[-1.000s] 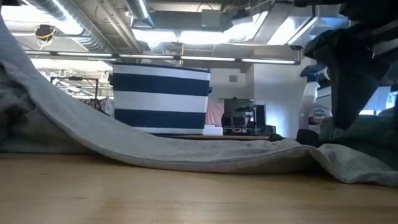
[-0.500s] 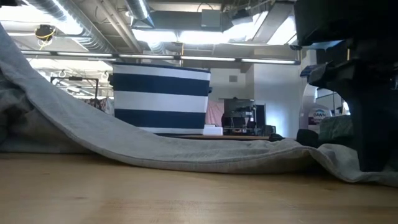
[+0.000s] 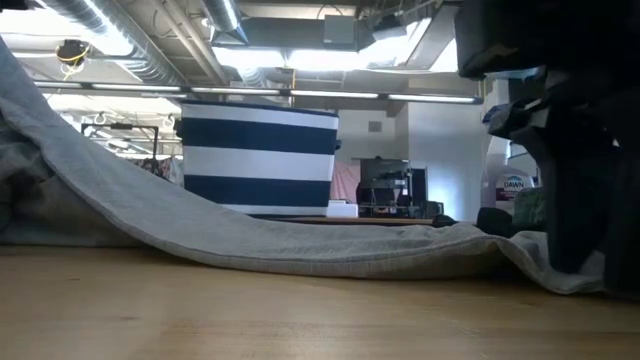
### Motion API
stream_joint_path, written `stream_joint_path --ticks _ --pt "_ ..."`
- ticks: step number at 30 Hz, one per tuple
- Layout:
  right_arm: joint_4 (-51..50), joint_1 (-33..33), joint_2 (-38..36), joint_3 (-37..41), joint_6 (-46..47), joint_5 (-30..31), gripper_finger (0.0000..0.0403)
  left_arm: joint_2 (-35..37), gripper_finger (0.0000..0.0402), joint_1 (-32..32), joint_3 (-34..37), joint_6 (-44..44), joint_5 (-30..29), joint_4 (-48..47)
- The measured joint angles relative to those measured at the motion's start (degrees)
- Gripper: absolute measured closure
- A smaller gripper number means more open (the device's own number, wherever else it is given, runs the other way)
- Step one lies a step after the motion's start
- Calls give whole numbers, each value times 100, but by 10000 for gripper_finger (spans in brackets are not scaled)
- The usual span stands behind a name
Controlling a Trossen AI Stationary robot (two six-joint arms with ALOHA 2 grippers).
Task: Fold Laundry from Bin
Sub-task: Fold the gray shirt
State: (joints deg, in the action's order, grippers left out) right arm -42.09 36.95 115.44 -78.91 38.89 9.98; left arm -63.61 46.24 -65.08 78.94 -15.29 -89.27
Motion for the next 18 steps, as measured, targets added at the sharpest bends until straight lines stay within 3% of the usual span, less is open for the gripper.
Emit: stream_joint_path --ticks 10,14,18 --pt "28 -33 184 -20 -9 -247 254 -2 401 2 0 -6 0 69" --pt "33 -24 173 -17 -31 -215 297 -2 401 0 0 -66 -2 76" --pt "46 -28 173 -17 -175 -310 365 -2 401 2 0 -69 -4 109"
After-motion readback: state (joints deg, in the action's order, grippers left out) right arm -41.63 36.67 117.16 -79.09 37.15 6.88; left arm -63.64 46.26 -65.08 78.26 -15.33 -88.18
